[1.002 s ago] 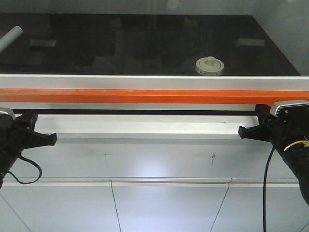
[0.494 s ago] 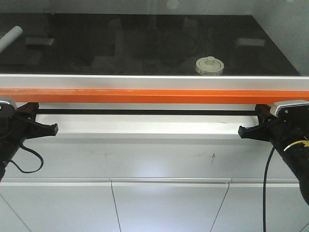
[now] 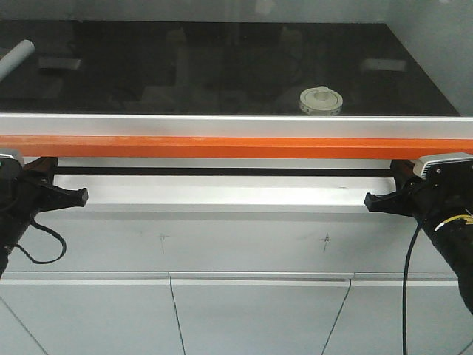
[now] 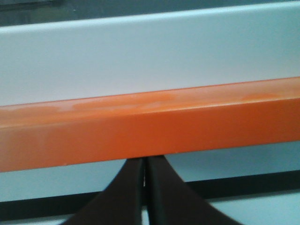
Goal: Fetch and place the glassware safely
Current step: 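Hook both grippers under the orange bar and lift the sash upward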
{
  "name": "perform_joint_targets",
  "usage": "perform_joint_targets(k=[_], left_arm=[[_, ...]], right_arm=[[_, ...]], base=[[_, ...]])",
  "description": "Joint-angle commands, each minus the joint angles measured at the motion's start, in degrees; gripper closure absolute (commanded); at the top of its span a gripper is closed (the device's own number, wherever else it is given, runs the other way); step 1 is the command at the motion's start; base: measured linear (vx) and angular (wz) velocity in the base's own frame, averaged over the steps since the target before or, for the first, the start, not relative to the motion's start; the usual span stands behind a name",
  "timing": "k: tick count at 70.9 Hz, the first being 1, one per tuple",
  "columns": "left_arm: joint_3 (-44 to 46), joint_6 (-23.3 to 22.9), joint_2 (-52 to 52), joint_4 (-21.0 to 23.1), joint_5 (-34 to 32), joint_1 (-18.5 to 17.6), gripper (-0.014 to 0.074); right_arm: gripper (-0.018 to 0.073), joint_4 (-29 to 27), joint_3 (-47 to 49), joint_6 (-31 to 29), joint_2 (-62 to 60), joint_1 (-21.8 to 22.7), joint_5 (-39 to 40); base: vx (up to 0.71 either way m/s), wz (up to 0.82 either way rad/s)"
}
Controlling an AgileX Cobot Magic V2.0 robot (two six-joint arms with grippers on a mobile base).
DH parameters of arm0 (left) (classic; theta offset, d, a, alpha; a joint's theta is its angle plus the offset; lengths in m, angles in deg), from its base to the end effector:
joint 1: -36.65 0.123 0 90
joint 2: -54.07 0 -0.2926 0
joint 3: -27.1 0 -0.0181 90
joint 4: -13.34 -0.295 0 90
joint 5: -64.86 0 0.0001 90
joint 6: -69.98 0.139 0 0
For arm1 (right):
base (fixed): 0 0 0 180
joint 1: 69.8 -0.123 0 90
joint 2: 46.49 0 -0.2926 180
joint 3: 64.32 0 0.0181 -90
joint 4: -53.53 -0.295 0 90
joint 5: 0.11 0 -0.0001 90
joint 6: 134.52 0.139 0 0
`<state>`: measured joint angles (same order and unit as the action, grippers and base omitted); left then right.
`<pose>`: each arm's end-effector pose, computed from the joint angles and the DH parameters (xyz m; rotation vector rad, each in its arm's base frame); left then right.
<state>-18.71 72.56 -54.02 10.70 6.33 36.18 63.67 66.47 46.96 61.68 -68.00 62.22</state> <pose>0.3751 -0.0085 0.1310 0.0941 1.6623 0.0134 0.3586 0.0104 0.1226 -0.1397 1.6588 0.0633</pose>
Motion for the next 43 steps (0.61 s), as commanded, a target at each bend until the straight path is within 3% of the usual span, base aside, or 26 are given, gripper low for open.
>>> perform_joint_targets(k=[1,43], left_arm=[[1.19,-0.06,1.86,1.76,-4.82,-0.38,0.0603],[5.76,-0.06,1.86,1.41,1.21,-0.38,0.0603]], right_arm=[[0.0563,-0.01,1.56,-0.60,-2.14,0.17,7.50],[0.0563,0.04,1.56,-0.60,-2.14,0.17,7.64]], base=[[0.00,0.00],[0.00,0.00]])
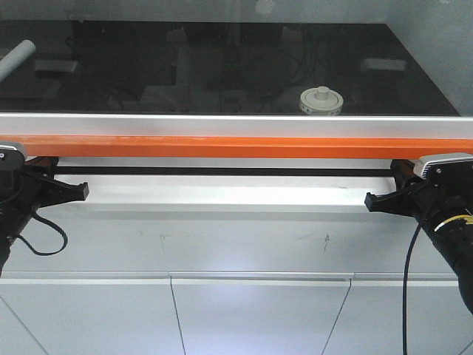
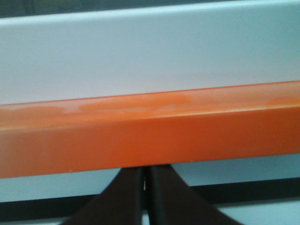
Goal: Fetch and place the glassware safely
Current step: 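Hook both grippers under the orange bar and lift the sash upward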
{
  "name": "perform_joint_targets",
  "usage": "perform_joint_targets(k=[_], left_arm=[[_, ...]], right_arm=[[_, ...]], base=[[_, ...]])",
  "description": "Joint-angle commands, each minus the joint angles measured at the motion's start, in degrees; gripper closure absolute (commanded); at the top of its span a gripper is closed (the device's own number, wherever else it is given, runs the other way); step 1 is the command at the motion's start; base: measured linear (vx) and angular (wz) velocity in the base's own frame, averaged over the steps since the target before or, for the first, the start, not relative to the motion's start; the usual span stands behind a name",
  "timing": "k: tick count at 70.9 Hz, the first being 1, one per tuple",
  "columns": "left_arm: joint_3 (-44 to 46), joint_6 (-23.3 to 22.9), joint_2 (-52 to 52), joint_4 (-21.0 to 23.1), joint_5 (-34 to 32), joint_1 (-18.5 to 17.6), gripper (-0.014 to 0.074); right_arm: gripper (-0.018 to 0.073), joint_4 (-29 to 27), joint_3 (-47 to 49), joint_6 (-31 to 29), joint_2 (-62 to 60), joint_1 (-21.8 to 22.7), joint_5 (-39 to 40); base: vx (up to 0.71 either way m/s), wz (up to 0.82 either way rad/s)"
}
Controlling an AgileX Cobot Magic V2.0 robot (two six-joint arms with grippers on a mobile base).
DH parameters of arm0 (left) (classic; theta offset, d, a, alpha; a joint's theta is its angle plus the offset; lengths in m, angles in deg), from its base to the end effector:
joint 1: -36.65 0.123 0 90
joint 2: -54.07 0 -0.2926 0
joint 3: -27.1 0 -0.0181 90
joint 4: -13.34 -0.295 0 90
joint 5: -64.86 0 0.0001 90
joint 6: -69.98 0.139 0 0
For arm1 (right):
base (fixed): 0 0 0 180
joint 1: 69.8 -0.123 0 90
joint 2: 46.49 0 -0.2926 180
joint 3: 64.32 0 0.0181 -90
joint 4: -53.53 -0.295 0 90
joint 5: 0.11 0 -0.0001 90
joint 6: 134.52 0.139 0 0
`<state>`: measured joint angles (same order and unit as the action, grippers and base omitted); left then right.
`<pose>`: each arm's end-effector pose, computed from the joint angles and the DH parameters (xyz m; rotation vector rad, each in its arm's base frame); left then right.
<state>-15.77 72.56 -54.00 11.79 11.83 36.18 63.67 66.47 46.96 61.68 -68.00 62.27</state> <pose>0.3875 -0.0062 0.1328 0.0754 1.7074 0.0210 0.3586 0.0104 0.1227 -0.1397 1.6579 0.0634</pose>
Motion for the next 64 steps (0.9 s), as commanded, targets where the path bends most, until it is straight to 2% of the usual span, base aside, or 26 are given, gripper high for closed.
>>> perform_joint_targets(k=[1,21,33,64], left_arm=[[2.82,-0.06,1.83,0.11,-4.29,-0.38,0.0603],[2.82,-0.12,1.83,0.00,-5.09,-0.38,0.0603],[2.82,-0.12,1.83,-0.36,-8.35,-0.38,0.0603],[2.82,-0.34,4.17,-1.52,-10.51,-0.38,0.0603]], right_arm=[[0.0563,0.04,1.56,-0.60,-2.14,0.17,7.59],[0.0563,0.04,1.56,-0.60,-2.14,0.17,7.87],[0.0563,0.04,1.56,-0.60,-2.14,0.17,10.52],[0.0563,0.04,1.56,-0.84,-3.31,0.17,14.65]], base=[[0.00,0.00],[0.00,0.00],[0.00,0.00],[0.00,0.00]])
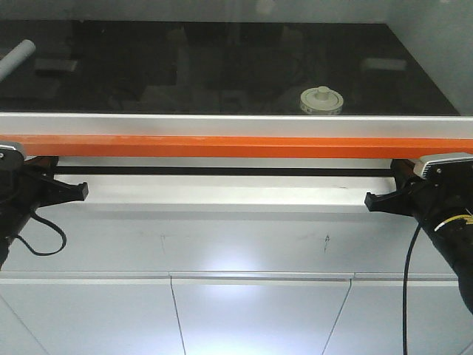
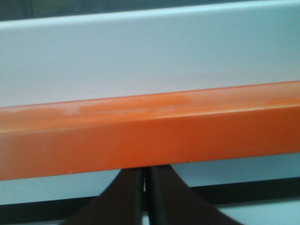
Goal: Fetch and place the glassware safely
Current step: 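Hook both grippers under the orange bar and lift the sash upward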
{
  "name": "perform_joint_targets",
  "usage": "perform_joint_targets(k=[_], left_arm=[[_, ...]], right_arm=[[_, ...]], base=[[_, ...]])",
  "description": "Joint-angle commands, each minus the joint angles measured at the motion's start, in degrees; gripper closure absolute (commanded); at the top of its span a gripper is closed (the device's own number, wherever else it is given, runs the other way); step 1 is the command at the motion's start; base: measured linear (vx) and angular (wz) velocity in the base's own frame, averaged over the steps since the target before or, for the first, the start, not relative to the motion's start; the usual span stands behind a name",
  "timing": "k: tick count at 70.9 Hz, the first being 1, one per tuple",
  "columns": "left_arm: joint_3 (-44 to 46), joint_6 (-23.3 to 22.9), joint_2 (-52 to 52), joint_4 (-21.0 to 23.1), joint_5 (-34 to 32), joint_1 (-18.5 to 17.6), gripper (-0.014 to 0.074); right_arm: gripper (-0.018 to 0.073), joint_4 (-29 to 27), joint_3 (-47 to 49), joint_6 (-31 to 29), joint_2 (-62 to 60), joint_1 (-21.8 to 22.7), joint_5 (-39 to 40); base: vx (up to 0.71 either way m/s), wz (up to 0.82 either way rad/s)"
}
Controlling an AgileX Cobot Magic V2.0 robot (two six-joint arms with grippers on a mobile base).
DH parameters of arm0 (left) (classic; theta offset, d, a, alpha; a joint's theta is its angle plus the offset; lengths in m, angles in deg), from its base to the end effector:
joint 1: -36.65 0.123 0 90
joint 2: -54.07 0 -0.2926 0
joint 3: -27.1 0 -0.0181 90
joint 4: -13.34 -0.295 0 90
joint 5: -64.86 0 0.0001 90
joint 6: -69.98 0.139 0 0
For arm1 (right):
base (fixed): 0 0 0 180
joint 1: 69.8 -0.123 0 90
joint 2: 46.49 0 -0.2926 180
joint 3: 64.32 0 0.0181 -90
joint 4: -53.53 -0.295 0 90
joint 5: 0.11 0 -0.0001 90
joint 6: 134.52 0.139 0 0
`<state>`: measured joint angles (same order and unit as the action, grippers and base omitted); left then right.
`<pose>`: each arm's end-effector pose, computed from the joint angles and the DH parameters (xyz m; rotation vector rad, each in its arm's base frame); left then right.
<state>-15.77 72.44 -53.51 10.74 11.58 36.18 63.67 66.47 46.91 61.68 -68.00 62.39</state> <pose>0.3874 -0.0082 0.1367 0.0935 1.6938 0.0154 0.3586 0.0104 0.1230 -0.1403 1.6558 0.0629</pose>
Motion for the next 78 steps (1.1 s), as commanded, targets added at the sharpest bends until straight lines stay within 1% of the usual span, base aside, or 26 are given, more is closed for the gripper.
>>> perform_joint_targets(k=[1,21,52,64,78], left_arm=[[2.82,-0.23,3.75,-0.47,-10.25,-0.38,0.0603],[2.82,-0.65,4.93,-0.79,-10.48,-0.38,0.0603],[2.82,-0.65,10.07,-0.90,-9.65,-0.38,0.0603],[2.82,-0.65,11.52,-0.94,-9.02,-0.38,0.0603],[2.88,-0.65,13.79,-0.94,-8.30,-0.38,0.0603]], right_arm=[[0.0563,0.04,1.56,-0.78,-3.63,0.17,14.53],[0.0563,0.04,1.56,-0.89,-7.14,0.17,13.99],[0.0563,0.16,1.56,-0.89,-10.24,0.17,13.52],[0.0563,0.32,1.91,-0.77,-11.99,0.17,12.61],[0.0563,1.11,4.14,-0.66,-13.88,0.17,9.75]], base=[[0.00,0.00],[0.00,0.00],[0.00,0.00],[0.00,0.00],[0.00,0.00]])
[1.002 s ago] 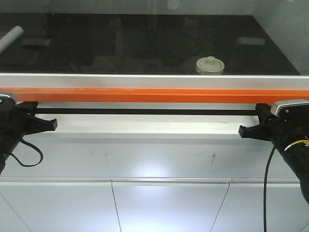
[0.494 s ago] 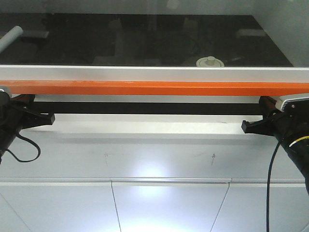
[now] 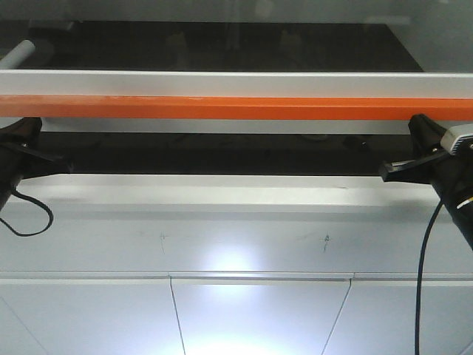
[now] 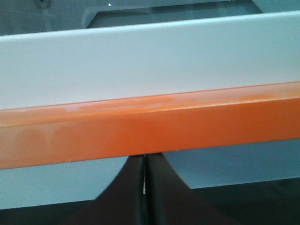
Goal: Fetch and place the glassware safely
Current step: 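Hook both grippers under the orange bar and lift the sash upward, then release the sash and move the right gripper toward the glass jar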
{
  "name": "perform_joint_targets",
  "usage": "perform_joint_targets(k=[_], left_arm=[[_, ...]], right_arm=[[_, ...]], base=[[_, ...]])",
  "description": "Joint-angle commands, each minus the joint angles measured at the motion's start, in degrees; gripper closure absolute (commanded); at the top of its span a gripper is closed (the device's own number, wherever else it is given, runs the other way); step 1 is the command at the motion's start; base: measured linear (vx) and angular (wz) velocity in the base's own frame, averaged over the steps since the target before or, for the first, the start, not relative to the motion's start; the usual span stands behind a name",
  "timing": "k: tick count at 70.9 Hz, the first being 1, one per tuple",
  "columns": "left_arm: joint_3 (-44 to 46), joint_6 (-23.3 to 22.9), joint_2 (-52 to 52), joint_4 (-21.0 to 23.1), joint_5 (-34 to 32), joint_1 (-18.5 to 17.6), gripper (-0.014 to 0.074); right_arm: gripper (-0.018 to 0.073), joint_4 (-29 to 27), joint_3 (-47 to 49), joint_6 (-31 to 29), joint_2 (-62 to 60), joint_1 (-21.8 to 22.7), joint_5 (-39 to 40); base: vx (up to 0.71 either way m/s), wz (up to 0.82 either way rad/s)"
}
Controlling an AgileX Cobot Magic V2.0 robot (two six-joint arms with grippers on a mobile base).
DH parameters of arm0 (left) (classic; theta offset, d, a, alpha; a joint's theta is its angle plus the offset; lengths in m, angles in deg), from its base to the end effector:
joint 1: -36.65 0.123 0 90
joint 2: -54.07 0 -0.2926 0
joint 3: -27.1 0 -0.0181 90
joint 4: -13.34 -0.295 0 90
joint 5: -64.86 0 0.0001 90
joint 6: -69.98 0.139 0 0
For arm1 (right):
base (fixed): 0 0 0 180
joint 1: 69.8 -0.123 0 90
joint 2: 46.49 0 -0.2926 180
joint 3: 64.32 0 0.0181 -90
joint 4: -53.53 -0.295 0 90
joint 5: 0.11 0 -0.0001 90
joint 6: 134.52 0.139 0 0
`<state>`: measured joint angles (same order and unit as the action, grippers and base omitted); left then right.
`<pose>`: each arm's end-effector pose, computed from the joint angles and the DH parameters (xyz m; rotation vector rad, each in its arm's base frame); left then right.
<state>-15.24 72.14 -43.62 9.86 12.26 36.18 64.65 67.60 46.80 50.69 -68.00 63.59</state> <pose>0.3812 -0.0098 0.2045 0.1016 1.5235 0.0162 0.3557 0.0129 0.2002 -0.1660 1.4237 0.0460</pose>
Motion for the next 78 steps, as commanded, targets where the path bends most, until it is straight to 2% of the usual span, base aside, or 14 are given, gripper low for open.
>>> perform_joint_targets(k=[1,16,38,60,78], left_arm=[[2.39,-0.35,4.11,-0.06,-8.98,-0.38,0.0603],[5.62,-0.35,5.41,-1.38,-5.45,-0.38,0.0603],[10.76,-0.35,8.92,-2.84,-0.65,-0.38,0.0603],[11.45,-0.35,12.32,-2.89,1.19,-0.38,0.0603],[11.45,-0.35,16.43,-2.89,3.21,-0.38,0.0603]], right_arm=[[0.0563,0.14,3.24,-0.55,-3.06,0.17,8.32],[0.0563,0.20,6.28,-0.37,-5.80,0.17,3.56],[0.0563,0.38,6.89,-0.28,-10.50,0.17,2.31],[0.0563,0.38,6.89,-0.19,-15.29,0.17,0.04],[0.0563,0.38,6.89,2.06,-18.75,0.17,-2.01]], base=[[0.00,0.00],[0.00,0.00],[0.00,0.00],[0.00,0.00],[0.00,0.00]])
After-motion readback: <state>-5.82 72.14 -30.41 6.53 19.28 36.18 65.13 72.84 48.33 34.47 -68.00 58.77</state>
